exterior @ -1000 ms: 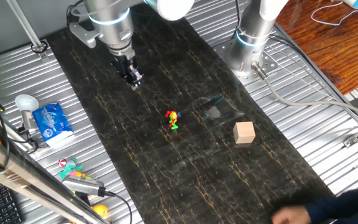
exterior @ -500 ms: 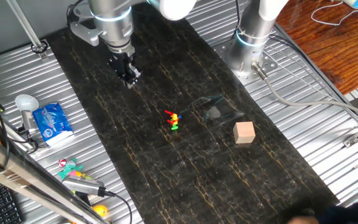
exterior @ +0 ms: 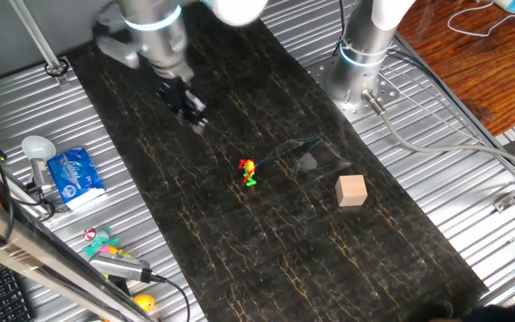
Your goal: Grasp the moving object
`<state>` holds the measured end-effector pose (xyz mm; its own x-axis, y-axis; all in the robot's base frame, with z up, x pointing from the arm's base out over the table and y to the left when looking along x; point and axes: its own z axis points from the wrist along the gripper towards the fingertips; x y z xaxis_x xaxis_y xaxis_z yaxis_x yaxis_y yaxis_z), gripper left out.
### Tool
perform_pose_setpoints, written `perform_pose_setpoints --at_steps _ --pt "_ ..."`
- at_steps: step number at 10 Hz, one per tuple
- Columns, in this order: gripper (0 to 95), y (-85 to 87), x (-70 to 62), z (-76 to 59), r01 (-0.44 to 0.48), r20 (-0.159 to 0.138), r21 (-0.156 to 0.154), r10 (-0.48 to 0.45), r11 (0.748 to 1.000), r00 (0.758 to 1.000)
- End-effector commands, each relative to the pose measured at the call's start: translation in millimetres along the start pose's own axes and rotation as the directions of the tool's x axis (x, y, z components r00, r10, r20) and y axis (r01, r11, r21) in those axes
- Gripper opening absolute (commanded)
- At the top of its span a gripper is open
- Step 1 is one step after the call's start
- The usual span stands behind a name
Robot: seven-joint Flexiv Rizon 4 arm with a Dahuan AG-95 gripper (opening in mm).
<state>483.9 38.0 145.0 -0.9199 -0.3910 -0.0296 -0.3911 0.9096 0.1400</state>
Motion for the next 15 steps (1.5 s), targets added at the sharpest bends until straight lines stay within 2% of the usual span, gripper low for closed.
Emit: perform_pose_setpoints --at_steps 1,2,3,4,5,6,7,10,11,12,14,15 --pt "76.0 11.0 7.3 11.7 -0.039 -0.002 0.04 0.039 0.998 0.999" --pt "76.0 10.9 7.6 13.4 -0.03 -0.002 0.046 0.03 0.998 1.0" --pt "57.0 10.7 7.6 13.3 -0.031 0.003 0.071 0.031 0.997 1.0" --pt "57.0 10.7 7.6 13.3 -0.009 0.009 0.079 0.009 0.997 1.0" --pt "57.0 10.7 7.6 13.3 0.059 -0.015 0.073 -0.058 0.996 0.998" --pt "57.0 10.7 7.6 13.3 0.094 -0.02 0.06 -0.093 0.994 0.996" --pt "57.0 10.7 7.6 13.3 0.136 -0.031 0.03 -0.135 0.99 0.99" --pt "57.0 10.7 7.6 13.3 0.159 -0.042 0.002 -0.159 0.987 0.986" --pt "76.0 10.7 7.6 13.3 0.171 -0.046 0.004 -0.17 0.985 0.984" --pt "76.0 10.7 7.6 13.3 0.171 -0.046 0.004 -0.17 0.985 0.984" --pt "76.0 55.6 12.6 17.1 0.126 -0.059 0.032 -0.124 0.992 0.991" --pt "76.0 73.9 16.2 21.6 0.107 -0.054 0.036 -0.105 0.994 0.993"
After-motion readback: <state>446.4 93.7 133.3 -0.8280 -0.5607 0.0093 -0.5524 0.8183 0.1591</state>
